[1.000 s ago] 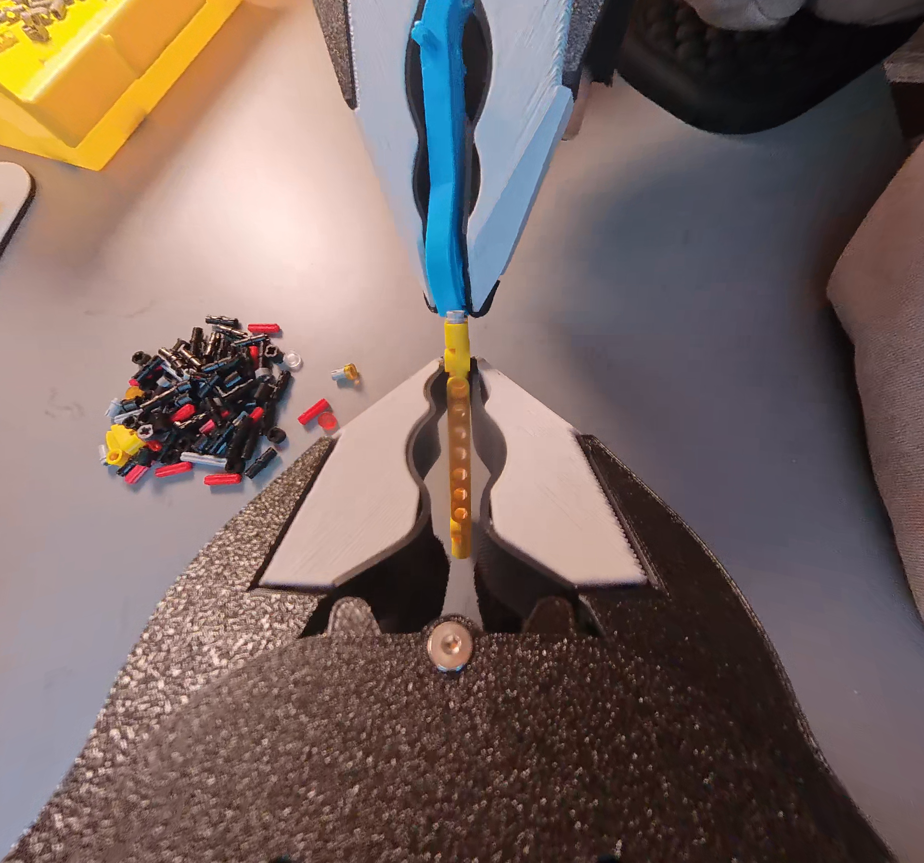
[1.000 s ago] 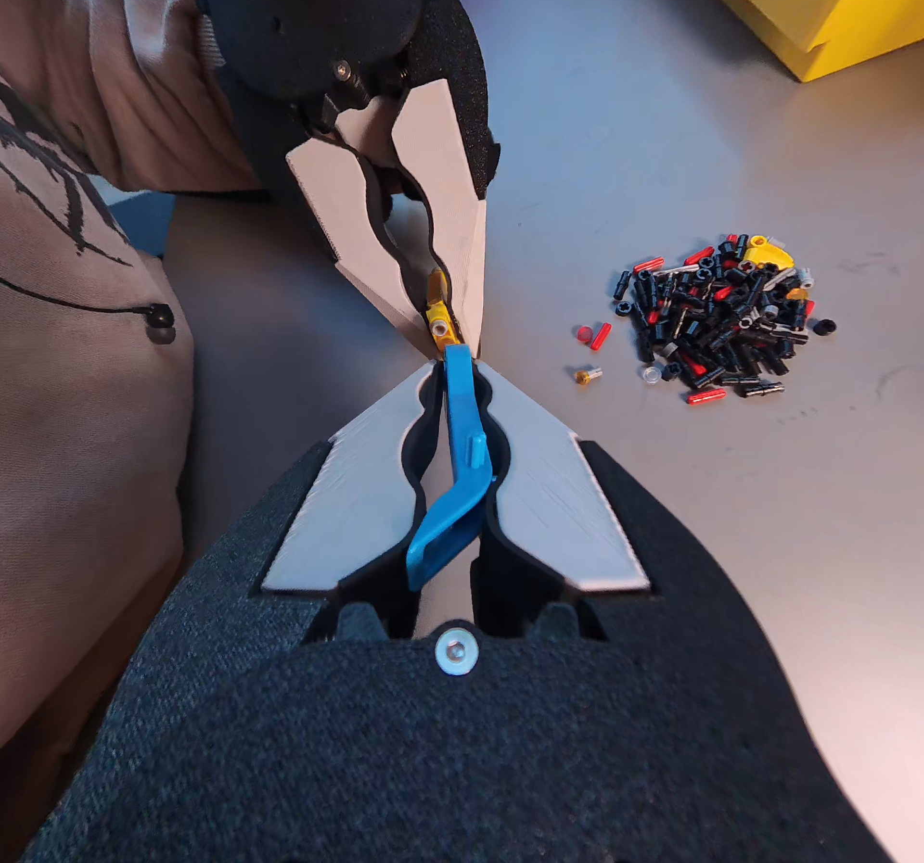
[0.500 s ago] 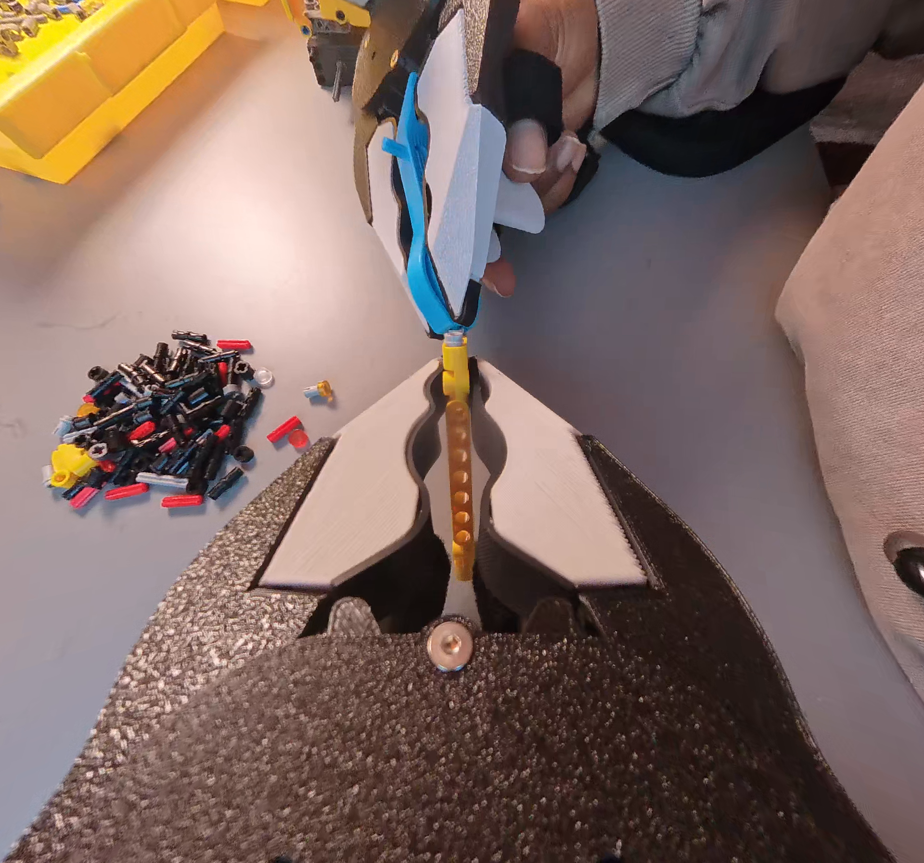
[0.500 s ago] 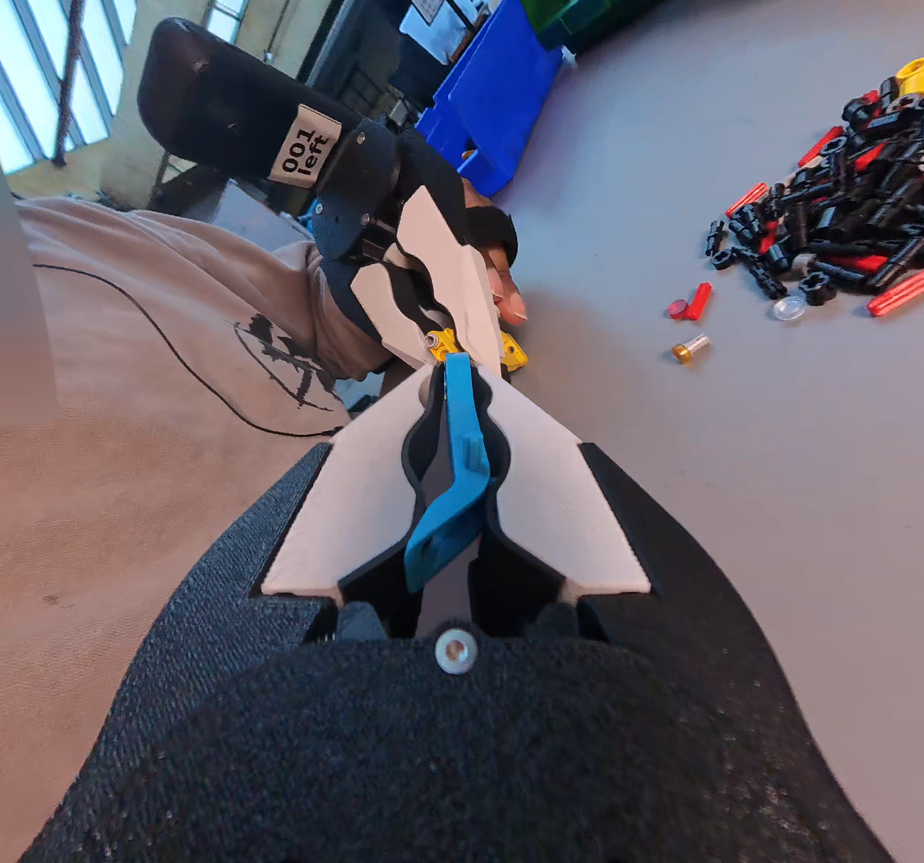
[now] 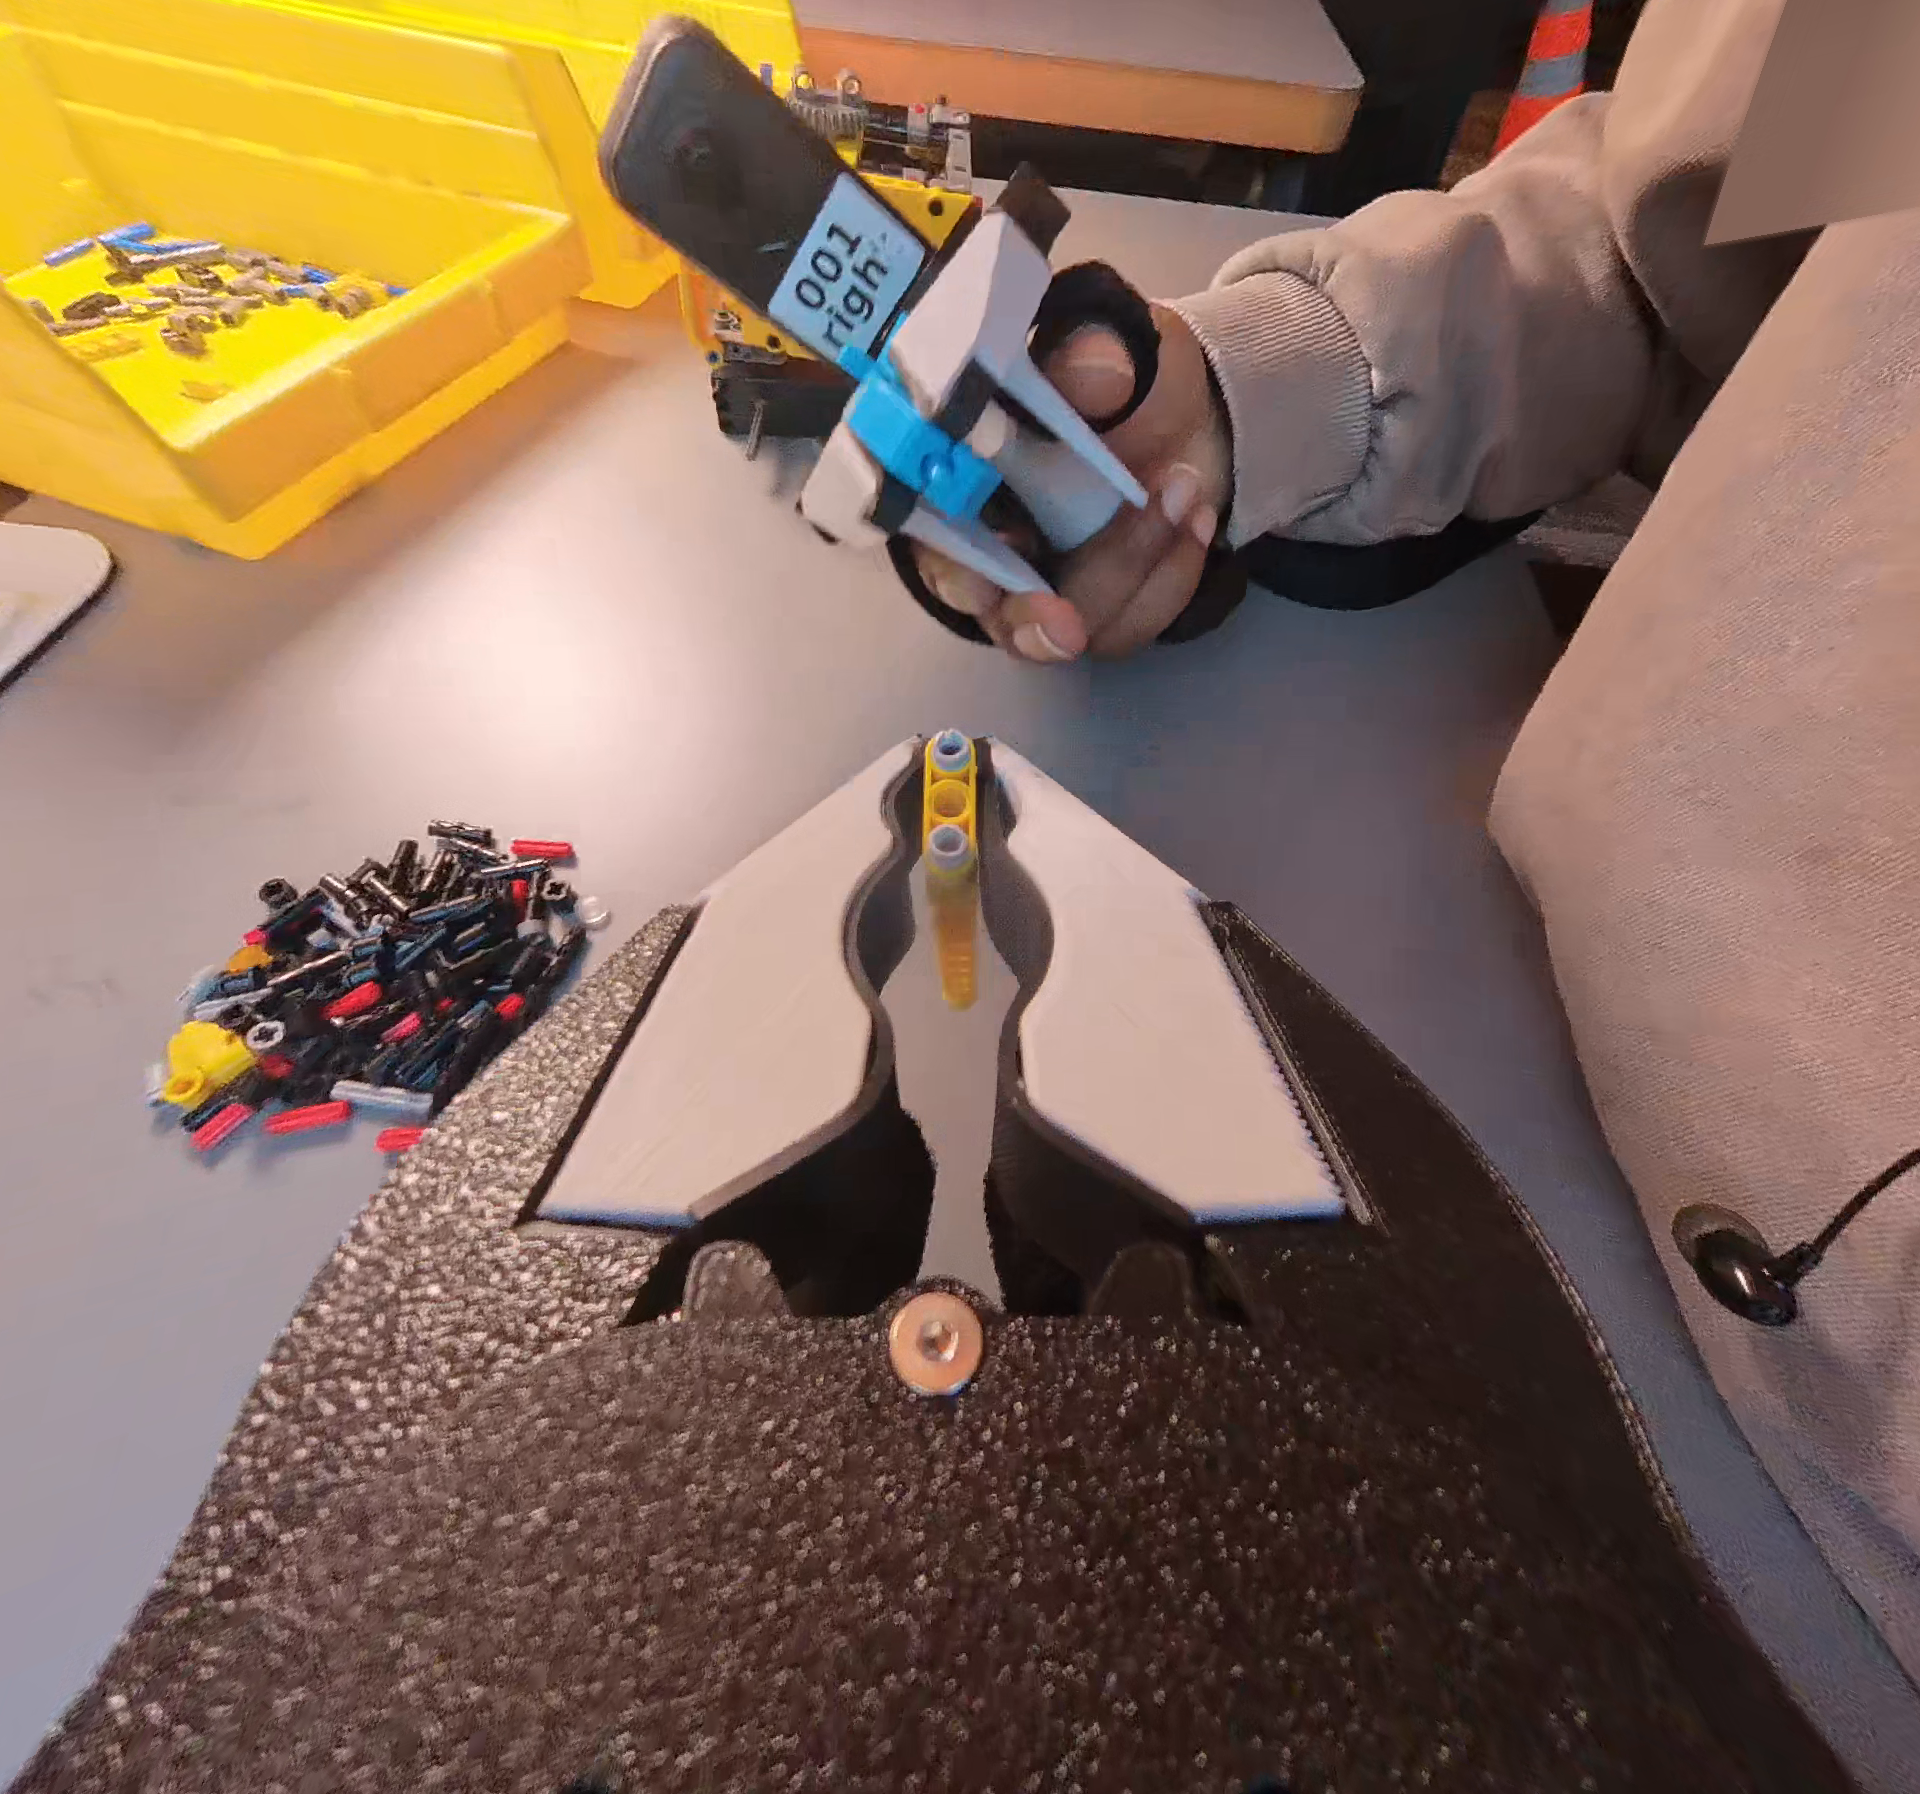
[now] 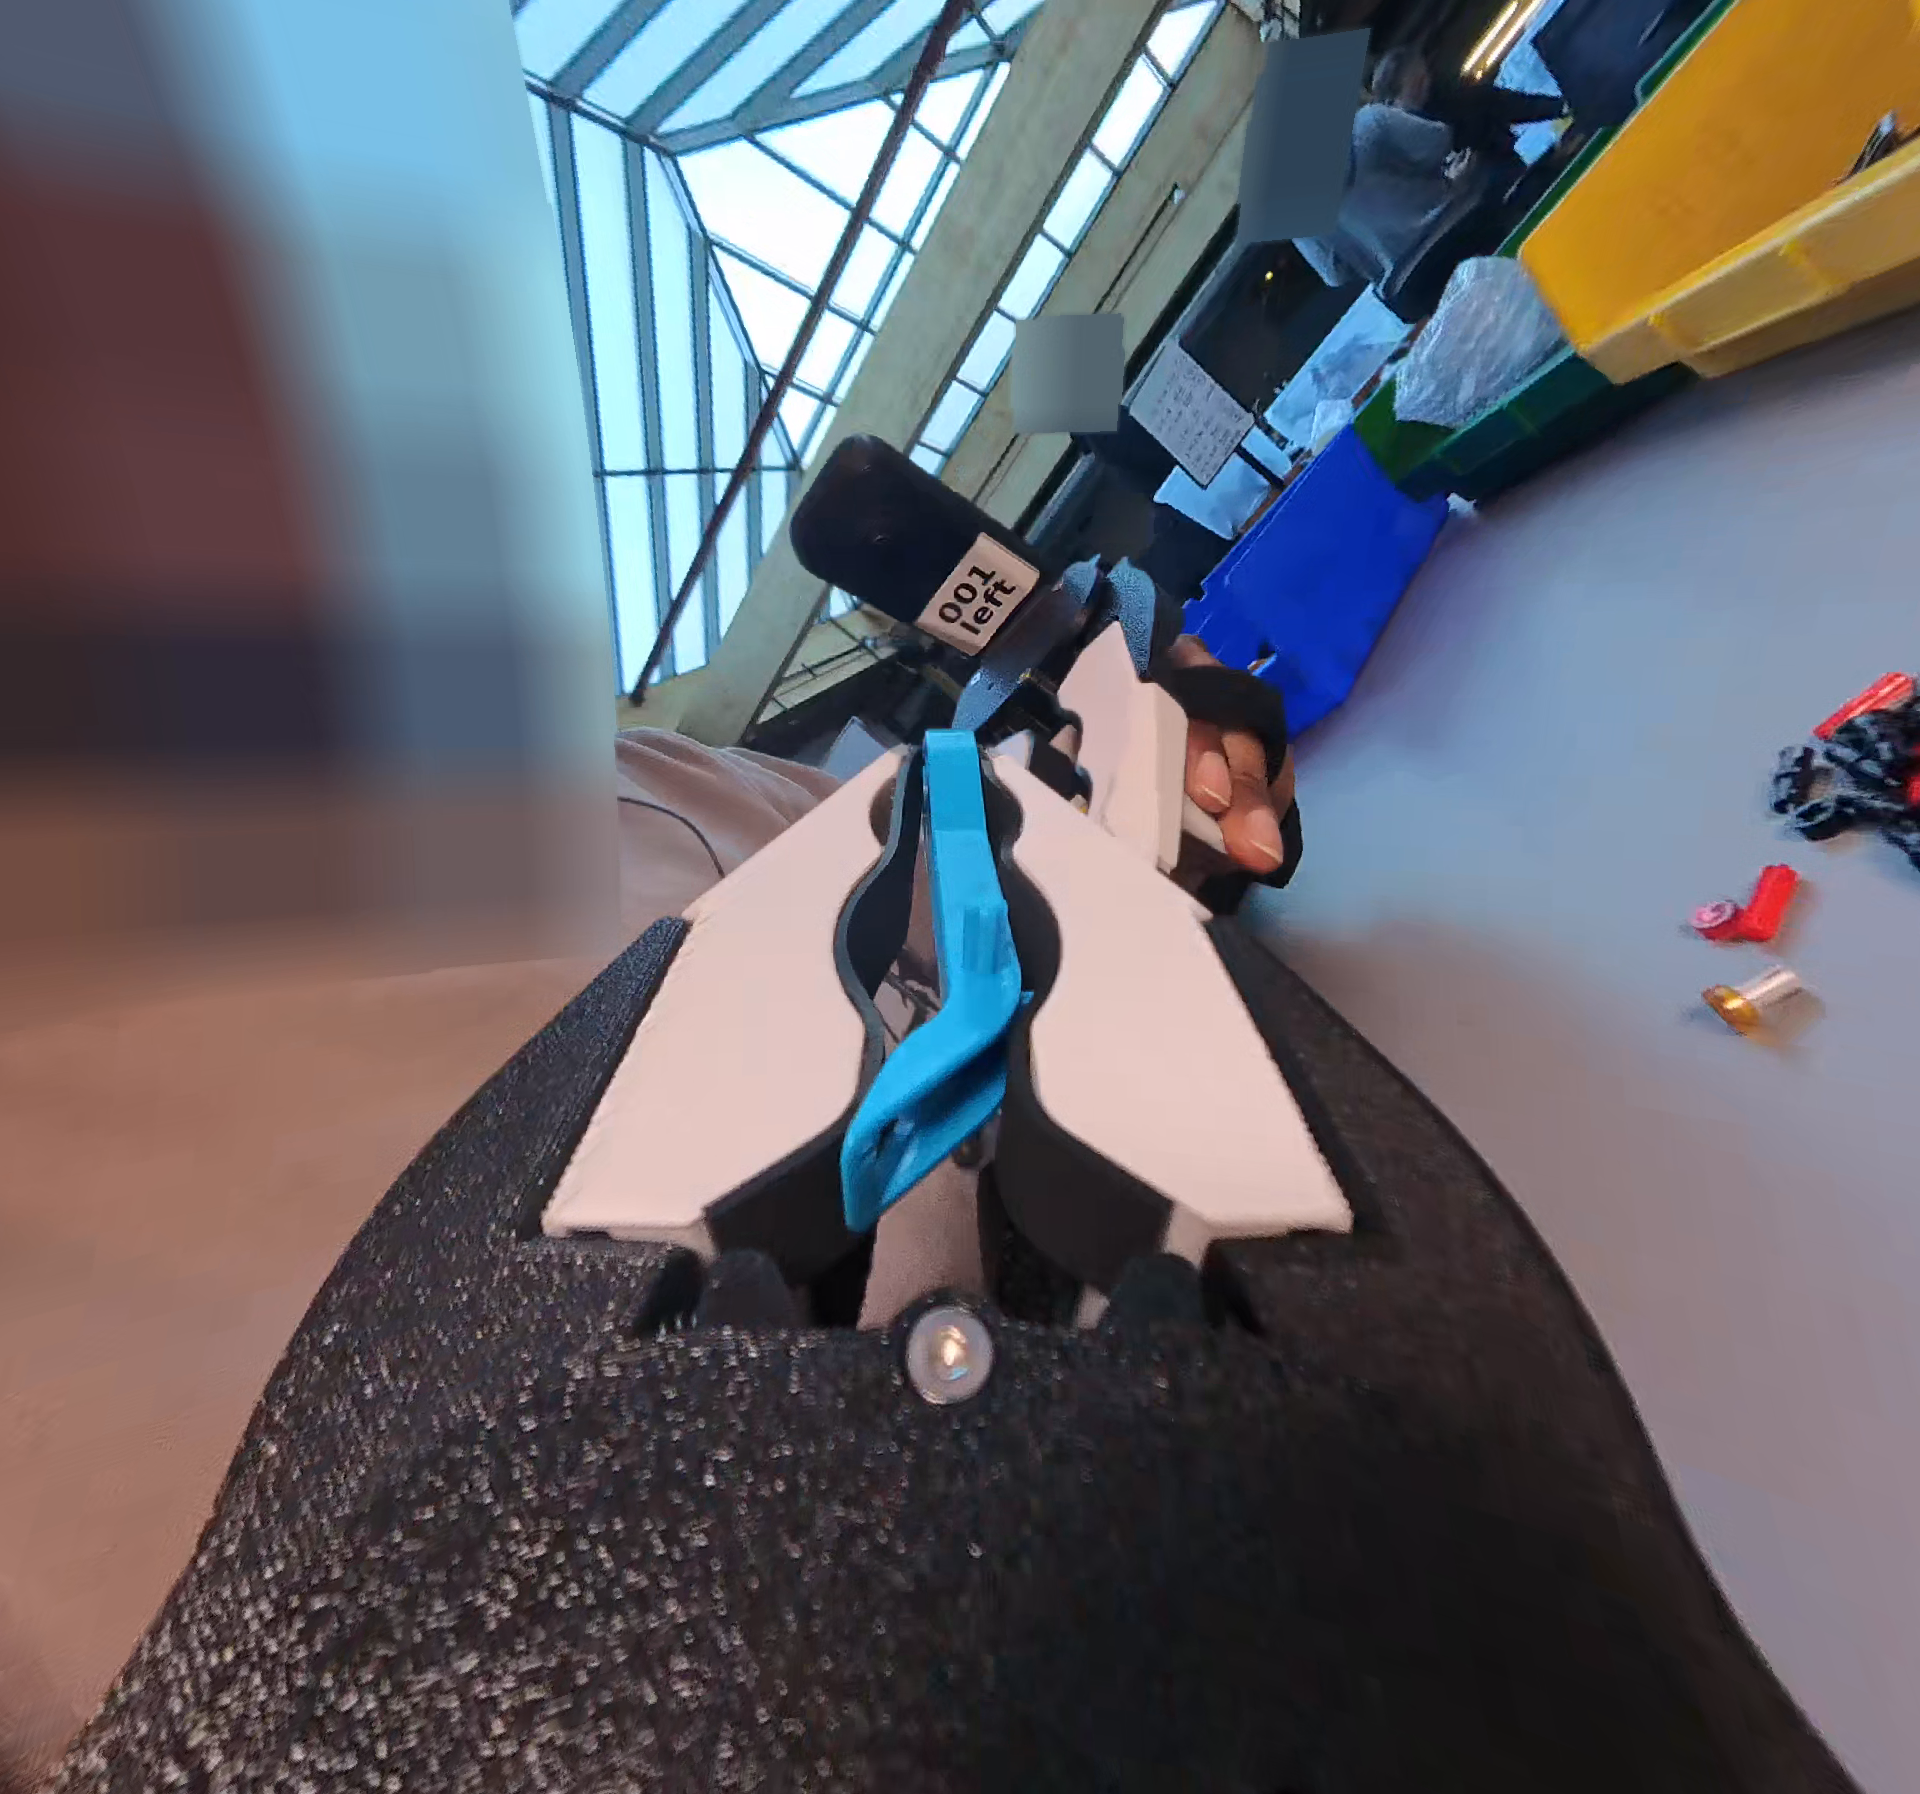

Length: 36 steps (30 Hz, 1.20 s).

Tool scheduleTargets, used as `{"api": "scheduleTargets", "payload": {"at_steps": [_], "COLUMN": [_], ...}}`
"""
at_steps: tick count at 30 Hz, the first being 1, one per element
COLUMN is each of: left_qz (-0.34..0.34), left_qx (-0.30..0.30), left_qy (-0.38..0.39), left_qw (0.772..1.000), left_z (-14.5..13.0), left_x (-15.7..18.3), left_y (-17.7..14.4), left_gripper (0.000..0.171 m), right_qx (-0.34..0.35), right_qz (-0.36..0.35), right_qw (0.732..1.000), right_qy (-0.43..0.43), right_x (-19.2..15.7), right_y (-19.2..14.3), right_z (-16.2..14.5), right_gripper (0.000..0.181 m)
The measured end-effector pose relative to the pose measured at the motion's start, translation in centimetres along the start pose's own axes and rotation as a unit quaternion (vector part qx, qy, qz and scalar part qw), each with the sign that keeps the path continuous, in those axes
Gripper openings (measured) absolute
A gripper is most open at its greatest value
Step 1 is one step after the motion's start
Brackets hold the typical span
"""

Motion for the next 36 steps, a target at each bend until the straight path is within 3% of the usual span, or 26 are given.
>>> {"api": "scheduleTargets", "payload": {"at_steps": [6, 10, 15, 19, 21, 25, 28, 36], "left_qz": [-0.015, -0.014, -0.013, -0.012, -0.008, -0.012, -0.008, -0.009], "left_qx": [-0.002, -0.024, -0.031, -0.018, -0.012, -0.01, -0.015, -0.022], "left_qy": [-0.007, -0.007, -0.011, -0.02, -0.024, -0.03, -0.02, -0.003], "left_qw": [1.0, 1.0, 0.999, 1.0, 1.0, 0.999, 1.0, 1.0], "left_z": [-0.1, -0.7, -1.2, -1.4, -1.6, -1.6, -1.4, -1.2], "left_x": [0.2, 0.2, 0.0, -0.2, -0.3, -0.3, -0.3, 0.2], "left_y": [0.2, 0.5, 0.8, 0.9, 1.0, 1.6, 2.1, 2.7], "left_gripper": [0.006, 0.006, 0.006, 0.007, 0.007, 0.007, 0.007, 0.005], "right_qx": [-0.007, -0.068, -0.199, -0.265, -0.267, -0.255, -0.305, -0.347], "right_qz": [-0.028, -0.167, -0.367, -0.432, -0.43, -0.32, -0.248, -0.243], "right_qw": [0.998, 0.979, 0.887, 0.819, 0.811, 0.849, 0.861, 0.85], "right_qy": [-0.054, -0.097, -0.197, -0.268, -0.294, -0.335, -0.322, -0.312], "right_x": [-0.7, 0.3, 1.3, 1.6, 0.9, -2.8, -3.9, -2.4], "right_y": [-0.1, -0.7, -1.0, -0.6, -0.6, 1.5, 3.3, 3.6], "right_z": [0.7, 0.9, 1.1, 1.2, 1.7, 2.7, 1.9, 0.7], "right_gripper": [0.009, 0.01, 0.012, 0.025, 0.033, 0.039, 0.035, 0.019]}}
Point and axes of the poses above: each gripper's, where its closed fingertips meet, y out along the fingers, z out of its top, x = y × z across the jaws, the point moved 10 cm from there along -y, back along the fingers, and after that the axes turned 5 degrees about z, right-handed, at the moved point
